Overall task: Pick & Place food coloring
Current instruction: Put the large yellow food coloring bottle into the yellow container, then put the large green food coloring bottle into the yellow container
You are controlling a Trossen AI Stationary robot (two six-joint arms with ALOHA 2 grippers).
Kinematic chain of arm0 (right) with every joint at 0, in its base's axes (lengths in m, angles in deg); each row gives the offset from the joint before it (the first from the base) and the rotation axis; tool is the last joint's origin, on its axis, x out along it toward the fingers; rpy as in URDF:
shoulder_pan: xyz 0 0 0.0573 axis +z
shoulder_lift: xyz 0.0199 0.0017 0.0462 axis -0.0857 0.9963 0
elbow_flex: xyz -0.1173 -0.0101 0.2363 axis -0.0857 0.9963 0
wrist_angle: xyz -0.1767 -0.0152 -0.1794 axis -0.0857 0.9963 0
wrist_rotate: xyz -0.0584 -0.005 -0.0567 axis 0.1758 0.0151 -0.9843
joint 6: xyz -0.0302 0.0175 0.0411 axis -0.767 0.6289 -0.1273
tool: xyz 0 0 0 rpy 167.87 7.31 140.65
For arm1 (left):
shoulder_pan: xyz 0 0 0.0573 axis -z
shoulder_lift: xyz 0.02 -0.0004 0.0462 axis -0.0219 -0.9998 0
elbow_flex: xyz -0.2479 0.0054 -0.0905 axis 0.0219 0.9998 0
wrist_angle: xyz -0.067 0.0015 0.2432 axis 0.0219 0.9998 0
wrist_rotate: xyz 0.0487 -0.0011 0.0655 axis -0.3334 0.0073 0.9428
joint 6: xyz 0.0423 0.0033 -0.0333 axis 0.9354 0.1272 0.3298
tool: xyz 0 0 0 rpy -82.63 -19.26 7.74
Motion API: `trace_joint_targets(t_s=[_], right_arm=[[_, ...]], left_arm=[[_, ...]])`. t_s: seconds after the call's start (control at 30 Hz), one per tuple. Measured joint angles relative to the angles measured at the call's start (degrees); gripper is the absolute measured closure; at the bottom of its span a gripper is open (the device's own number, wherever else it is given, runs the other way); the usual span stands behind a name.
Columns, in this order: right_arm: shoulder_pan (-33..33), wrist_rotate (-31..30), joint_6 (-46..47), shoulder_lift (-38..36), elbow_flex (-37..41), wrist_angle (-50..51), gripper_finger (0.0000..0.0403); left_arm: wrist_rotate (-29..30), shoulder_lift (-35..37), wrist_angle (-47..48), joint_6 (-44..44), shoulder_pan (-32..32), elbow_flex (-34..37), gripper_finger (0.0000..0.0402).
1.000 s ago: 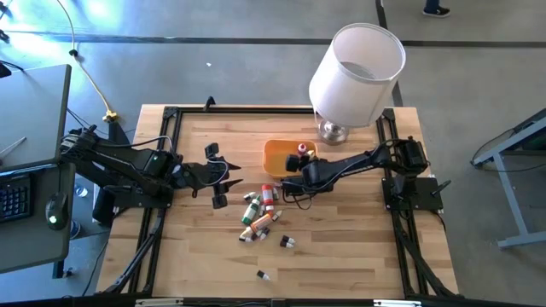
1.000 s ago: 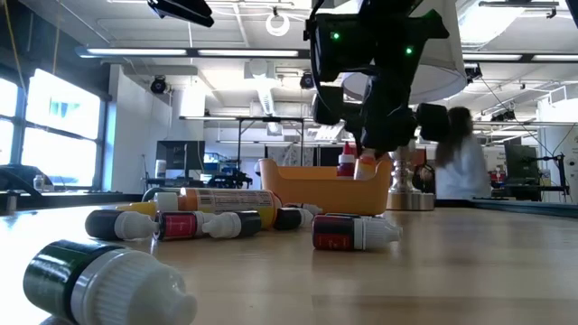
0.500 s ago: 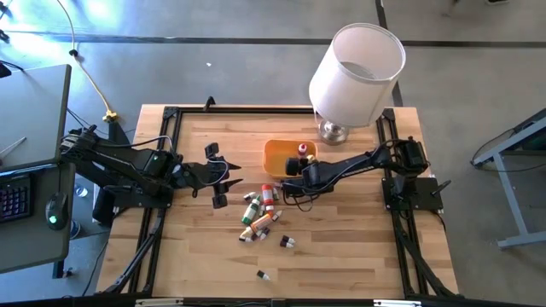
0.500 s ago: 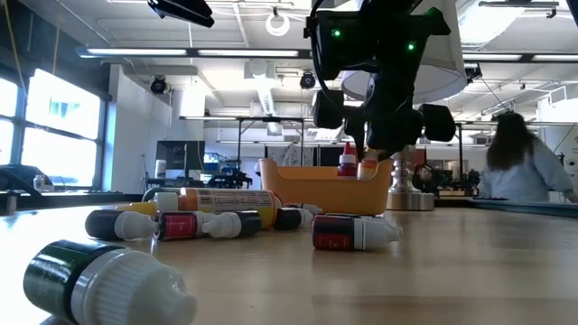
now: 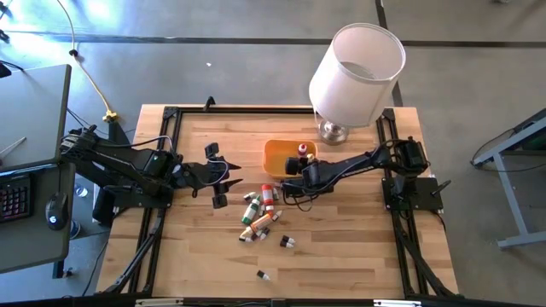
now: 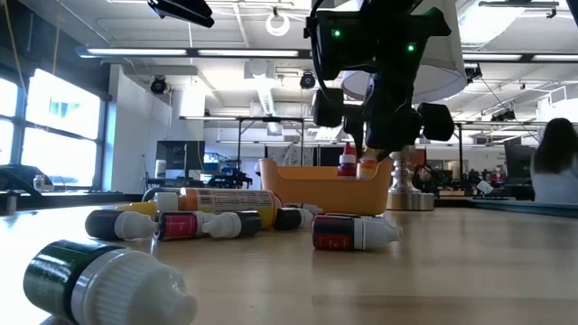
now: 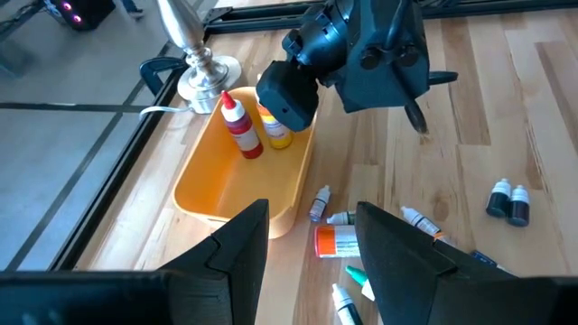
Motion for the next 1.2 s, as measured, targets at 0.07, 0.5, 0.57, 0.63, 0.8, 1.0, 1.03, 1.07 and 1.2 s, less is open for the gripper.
trace_joint_targets(t_s=[0.07,0.5,0.57,0.63,0.8,1.0,1.03,1.07,1.2], right_arm=[[0.3,-0.2,0.2,0.0,0.0,0.0,0.0262],[2.2,-5.4,4.0,0.0,0.0,1.2,0.0262],[2.3,-7.5,5.1,-0.2,0.0,1.7,0.0262],[2.7,-10.7,6.8,-0.4,0.0,2.1,0.0262],[4.4,-21.4,14.3,-0.6,-0.1,5.9,0.0262],[9.4,-29.0,32.9,-3.9,-0.1,15.2,0.0262],[10.4,-27.9,36.5,-5.0,-0.1,16.0,0.0262],[11.5,-26.0,39.7,-6.0,-0.1,16.4,0.0262],[16.2,-16.1,53.3,-11.0,-0.1,15.0,0.0262]], left_arm=[[0.0,0.0,0.0,0.0,0.0,0.0,0.0238],[0.0,0.0,0.0,0.0,0.0,0.0,0.0238],[0.0,0.0,0.0,0.0,0.0,0.0,0.0238],[0.0,0.0,0.0,0.0,0.0,0.0,0.0238],[0.0,0.0,0.0,0.0,0.0,0.0,0.0238],[0.0,0.0,0.0,0.0,0.0,0.0,0.0238],[0.0,0.0,0.0,0.0,0.0,0.0,0.0238],[0.0,0.0,0.0,0.0,0.0,0.0,0.0238],[0.0,0.0,0.0,0.0,0.0,0.0,0.0238]])
